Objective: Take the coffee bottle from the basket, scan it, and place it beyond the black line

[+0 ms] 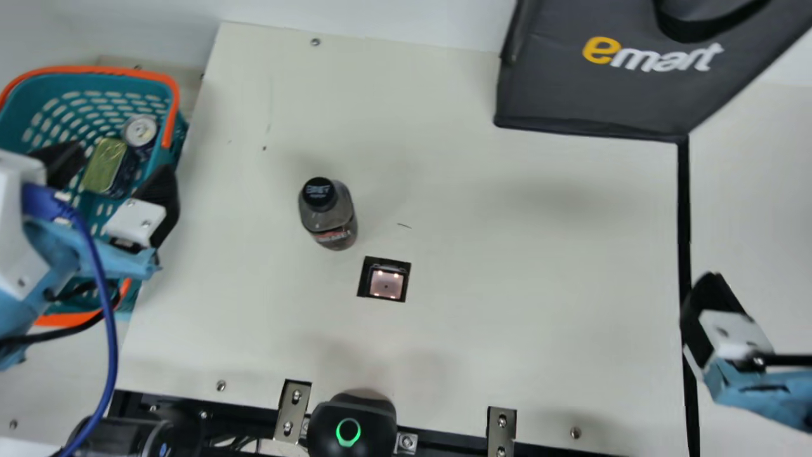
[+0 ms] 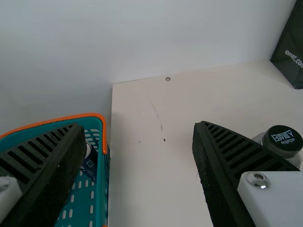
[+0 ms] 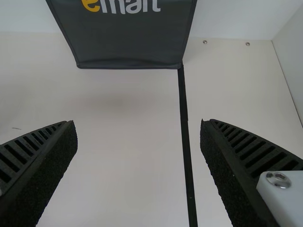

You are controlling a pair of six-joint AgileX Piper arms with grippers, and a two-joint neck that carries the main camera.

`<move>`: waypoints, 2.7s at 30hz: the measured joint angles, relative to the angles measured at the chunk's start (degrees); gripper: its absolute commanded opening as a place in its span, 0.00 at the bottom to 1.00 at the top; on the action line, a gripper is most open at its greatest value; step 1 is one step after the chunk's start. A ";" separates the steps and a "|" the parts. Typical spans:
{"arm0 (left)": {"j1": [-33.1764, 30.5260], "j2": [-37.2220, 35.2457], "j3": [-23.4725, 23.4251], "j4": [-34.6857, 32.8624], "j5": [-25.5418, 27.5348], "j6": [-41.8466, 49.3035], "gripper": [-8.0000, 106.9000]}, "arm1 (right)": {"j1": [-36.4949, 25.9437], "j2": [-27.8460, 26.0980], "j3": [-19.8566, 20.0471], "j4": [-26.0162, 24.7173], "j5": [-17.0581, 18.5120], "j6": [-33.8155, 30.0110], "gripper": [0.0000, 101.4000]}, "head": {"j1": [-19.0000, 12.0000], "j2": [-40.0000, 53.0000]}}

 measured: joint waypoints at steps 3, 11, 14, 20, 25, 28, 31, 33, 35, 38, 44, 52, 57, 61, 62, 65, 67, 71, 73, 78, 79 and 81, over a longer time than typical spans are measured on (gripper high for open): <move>0.00 0.00 0.00 0.00 0.00 0.00 0.85 | 0.00 0.00 0.00 0.00 0.00 0.00 0.90 | 0.00 -3.16; 0.00 0.00 0.00 0.00 0.00 0.00 0.85 | 0.00 0.00 0.00 0.00 0.00 0.00 0.90 | 0.00 -3.69; 0.00 0.00 0.00 0.00 0.00 0.00 0.85 | 0.00 0.00 0.00 0.00 0.00 0.00 0.90 | 0.00 -3.60; -0.66 0.00 0.00 1.02 -0.10 -1.31 0.85 | 0.00 0.00 0.00 0.00 0.07 0.00 0.90 | 0.00 -3.69; -1.82 0.23 0.37 1.66 -0.32 -3.47 0.85 | 0.00 0.00 0.00 0.00 0.13 0.00 0.90 | 0.00 -3.69; -2.82 0.47 0.61 1.84 -0.52 -4.69 0.85 | 0.00 0.00 0.00 0.00 0.13 0.00 0.90 | 0.00 -3.69; -4.13 0.71 0.97 2.21 -1.05 -5.80 0.85 | 0.00 0.00 0.00 0.00 0.13 0.00 0.90 | 0.09 -3.69; -5.12 0.71 1.18 2.51 -1.32 -6.65 0.85 | 0.00 0.00 0.00 0.00 0.13 0.00 0.90 | 0.00 -3.69; -6.05 0.71 1.47 3.16 -1.65 -7.55 0.85 | 0.00 0.00 0.00 0.00 0.13 0.00 0.90 | 0.00 -3.69; -7.82 0.71 2.01 4.28 -2.25 -8.77 0.85 | 0.00 0.00 0.00 0.00 0.13 0.00 0.90 | 0.00 -3.69; -11.56 0.71 3.62 7.15 -3.95 -11.14 0.85 | 0.00 0.00 0.00 0.00 0.13 0.00 0.90 | 0.00 -3.69; -17.27 2.42 5.49 11.99 -6.83 -16.46 0.85 | 0.00 0.00 0.00 0.00 0.13 0.00 0.90 | 0.00 -3.69; -20.83 5.03 5.77 15.69 -9.32 -20.74 0.85 | 0.00 0.00 0.00 0.00 0.13 0.00 0.90 | 0.00 -3.69; -23.85 7.37 5.57 19.11 -11.21 -24.92 0.85 | 0.00 0.00 0.00 0.00 0.13 0.00 0.90 | 0.00 -3.69; -24.41 7.81 5.43 19.91 -11.36 -25.86 0.85 | 0.00 0.00 0.00 0.00 0.13 0.00 0.90 | 0.00 -3.69; -26.33 9.43 5.09 22.86 -12.22 -29.57 0.85 | 0.00 0.00 0.00 0.00 0.13 0.00 0.90 | 0.00 -3.69; -27.68 10.44 4.86 24.95 -12.63 -32.19 0.85 | 0.00 0.00 0.00 0.00 0.05 0.00 0.90 | 0.00 -3.69; -30.20 12.09 4.43 28.97 -12.77 -36.96 0.85 | 0.00 0.00 0.00 0.00 0.11 0.00 0.90 | 0.00 -3.69; -31.31 12.63 4.17 30.87 -12.65 -39.68 0.85 | 0.00 0.00 0.00 0.00 0.11 0.00 0.90 | 0.00 -3.69; -34.11 13.96 3.57 35.71 -12.00 -46.20 0.85 | 0.00 0.00 0.00 0.00 0.11 0.00 0.90 | 0.00 -3.69; -34.75 14.31 3.32 36.76 -11.89 -47.57 0.85 | 0.00 0.00 0.00 0.00 0.11 0.00 0.90 | 0.00 -3.69; -35.92 14.75 3.12 38.54 -11.55 -49.94 0.85 | 0.00 0.00 0.00 0.00 0.11 0.00 0.90 | 0.00 -3.69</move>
